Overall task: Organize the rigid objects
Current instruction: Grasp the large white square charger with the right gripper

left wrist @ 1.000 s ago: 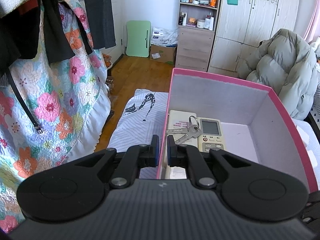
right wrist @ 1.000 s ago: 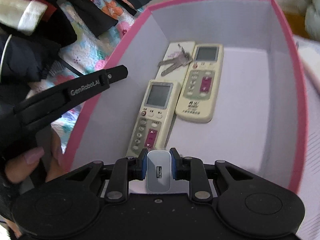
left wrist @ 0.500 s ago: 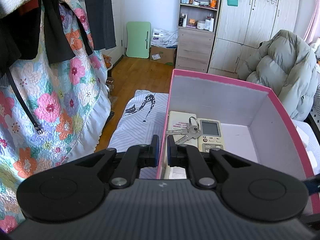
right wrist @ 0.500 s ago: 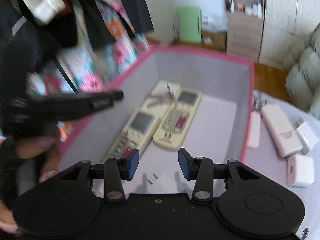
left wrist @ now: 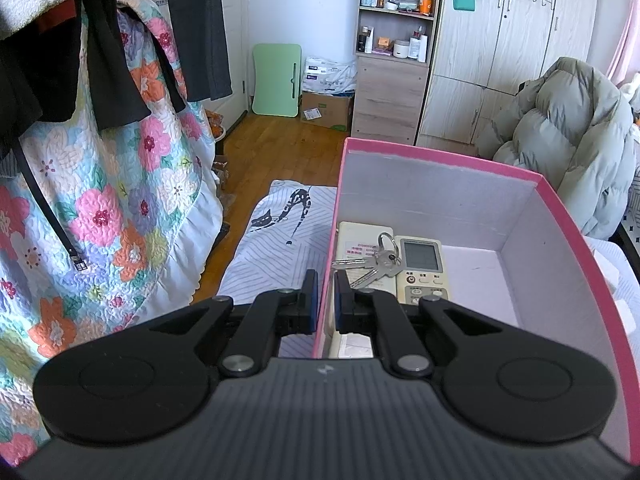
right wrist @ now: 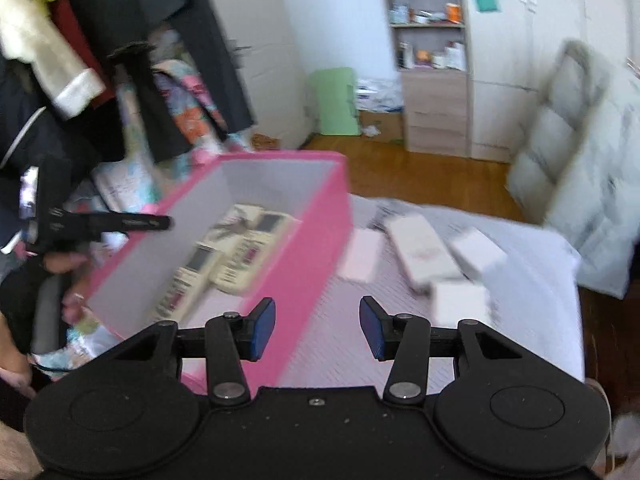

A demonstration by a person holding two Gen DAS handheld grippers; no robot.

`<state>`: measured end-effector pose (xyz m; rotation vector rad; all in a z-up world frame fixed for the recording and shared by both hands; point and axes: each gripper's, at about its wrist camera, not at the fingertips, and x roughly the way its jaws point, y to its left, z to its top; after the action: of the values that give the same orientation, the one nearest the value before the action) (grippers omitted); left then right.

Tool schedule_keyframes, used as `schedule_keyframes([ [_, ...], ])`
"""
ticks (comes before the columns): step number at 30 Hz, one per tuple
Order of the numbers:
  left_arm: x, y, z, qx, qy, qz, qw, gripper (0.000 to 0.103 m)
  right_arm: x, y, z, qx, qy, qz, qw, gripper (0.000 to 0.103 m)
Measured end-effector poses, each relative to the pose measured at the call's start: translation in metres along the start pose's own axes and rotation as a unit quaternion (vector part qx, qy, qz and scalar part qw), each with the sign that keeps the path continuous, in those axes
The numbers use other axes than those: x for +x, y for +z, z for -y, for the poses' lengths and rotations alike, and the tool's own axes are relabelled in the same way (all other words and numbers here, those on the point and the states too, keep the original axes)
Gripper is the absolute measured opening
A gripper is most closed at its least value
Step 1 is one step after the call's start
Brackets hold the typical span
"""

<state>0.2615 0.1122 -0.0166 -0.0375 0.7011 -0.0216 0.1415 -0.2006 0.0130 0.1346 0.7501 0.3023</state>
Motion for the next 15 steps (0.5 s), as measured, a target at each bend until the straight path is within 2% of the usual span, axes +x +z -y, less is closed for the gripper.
schedule_keyframes([
  [5,-0.001,0.000,0.000,-0.001,-0.003,0.005,1.0000,0.007,0.016,-0.024,0.033,0.011,-0.048,-0.003,0.999,0.052],
  [10,-0.001,0.000,0.003,0.000,-0.001,0.004,1.0000,0.007,0.048,-0.026,0.057,0.004,-0.093,-0.012,0.996,0.052],
  [15,-0.002,0.000,0.003,0.000,0.000,0.004,1.0000,0.007,0.077,-0.020,0.074,-0.016,-0.117,-0.027,0.993,0.056],
])
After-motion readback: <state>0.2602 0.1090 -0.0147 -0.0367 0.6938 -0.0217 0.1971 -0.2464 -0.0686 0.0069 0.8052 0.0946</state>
